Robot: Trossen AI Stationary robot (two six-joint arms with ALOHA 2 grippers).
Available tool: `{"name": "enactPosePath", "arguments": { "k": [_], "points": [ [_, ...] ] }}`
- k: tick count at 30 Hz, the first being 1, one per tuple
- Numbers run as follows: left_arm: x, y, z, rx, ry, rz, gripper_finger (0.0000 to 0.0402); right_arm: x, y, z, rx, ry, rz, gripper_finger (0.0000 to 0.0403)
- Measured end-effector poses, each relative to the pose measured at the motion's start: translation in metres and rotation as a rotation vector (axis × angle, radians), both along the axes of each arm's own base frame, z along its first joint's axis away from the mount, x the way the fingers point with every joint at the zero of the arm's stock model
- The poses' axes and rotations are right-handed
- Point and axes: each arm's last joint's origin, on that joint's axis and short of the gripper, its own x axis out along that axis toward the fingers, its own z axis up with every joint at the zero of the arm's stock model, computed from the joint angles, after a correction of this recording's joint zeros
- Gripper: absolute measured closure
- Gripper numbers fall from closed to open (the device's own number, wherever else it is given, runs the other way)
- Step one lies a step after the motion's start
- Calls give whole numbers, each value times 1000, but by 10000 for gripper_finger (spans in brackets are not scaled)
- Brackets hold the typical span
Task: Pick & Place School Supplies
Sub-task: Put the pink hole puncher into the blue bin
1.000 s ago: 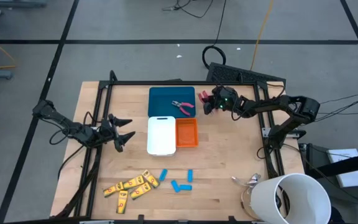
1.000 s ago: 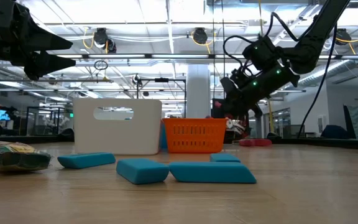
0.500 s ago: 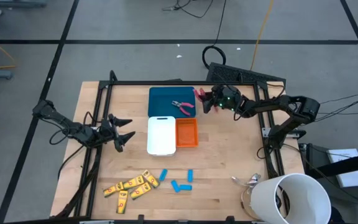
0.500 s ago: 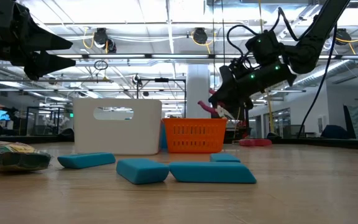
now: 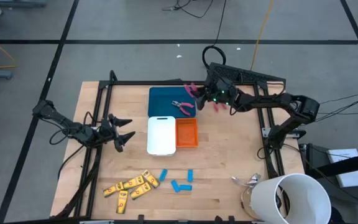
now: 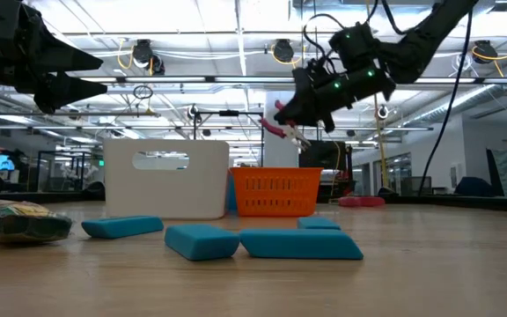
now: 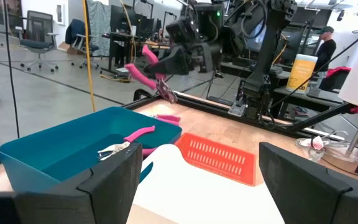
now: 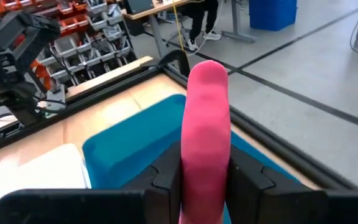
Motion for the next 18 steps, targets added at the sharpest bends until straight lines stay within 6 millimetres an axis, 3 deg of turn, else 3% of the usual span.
{"name": "enactPosePath", "arguments": {
  "k": [18],
  "points": [
    [0, 0, 0, 0, 0, 0, 78, 21, -1, 41, -82, 18, 45, 322]
  ]
}}
